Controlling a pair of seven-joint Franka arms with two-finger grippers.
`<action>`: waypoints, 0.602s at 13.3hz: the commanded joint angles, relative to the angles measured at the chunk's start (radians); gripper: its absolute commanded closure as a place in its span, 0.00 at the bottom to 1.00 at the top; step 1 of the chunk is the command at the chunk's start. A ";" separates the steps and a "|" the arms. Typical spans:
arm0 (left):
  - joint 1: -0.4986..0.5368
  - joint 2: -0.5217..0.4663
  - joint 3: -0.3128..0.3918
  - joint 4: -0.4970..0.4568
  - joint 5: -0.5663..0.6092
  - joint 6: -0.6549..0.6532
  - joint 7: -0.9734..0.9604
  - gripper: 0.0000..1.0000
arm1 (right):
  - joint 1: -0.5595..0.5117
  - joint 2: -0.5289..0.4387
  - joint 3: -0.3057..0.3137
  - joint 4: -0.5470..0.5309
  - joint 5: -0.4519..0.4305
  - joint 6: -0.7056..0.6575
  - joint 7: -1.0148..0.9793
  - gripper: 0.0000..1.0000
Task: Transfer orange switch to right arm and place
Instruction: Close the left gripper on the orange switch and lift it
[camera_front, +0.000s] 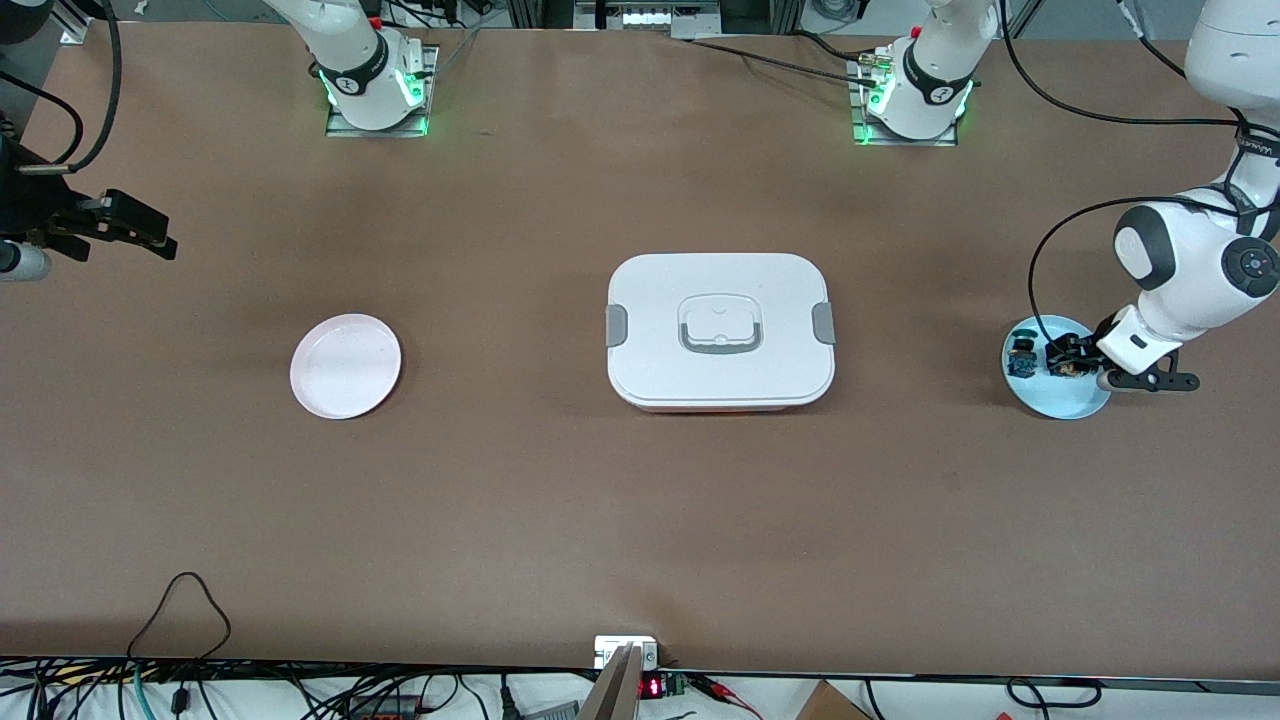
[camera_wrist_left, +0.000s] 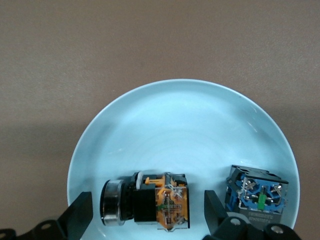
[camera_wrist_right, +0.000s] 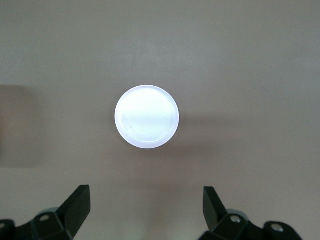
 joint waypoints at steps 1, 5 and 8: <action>0.014 0.020 -0.011 -0.002 0.013 0.026 0.016 0.03 | -0.005 -0.003 0.009 0.004 0.007 0.004 0.010 0.00; 0.016 0.035 -0.009 -0.001 0.015 0.037 0.016 0.17 | -0.008 -0.003 0.009 0.002 0.007 0.002 0.010 0.00; 0.014 0.031 -0.011 0.008 0.013 0.030 0.016 0.51 | -0.007 -0.003 0.009 0.002 0.007 0.001 0.010 0.00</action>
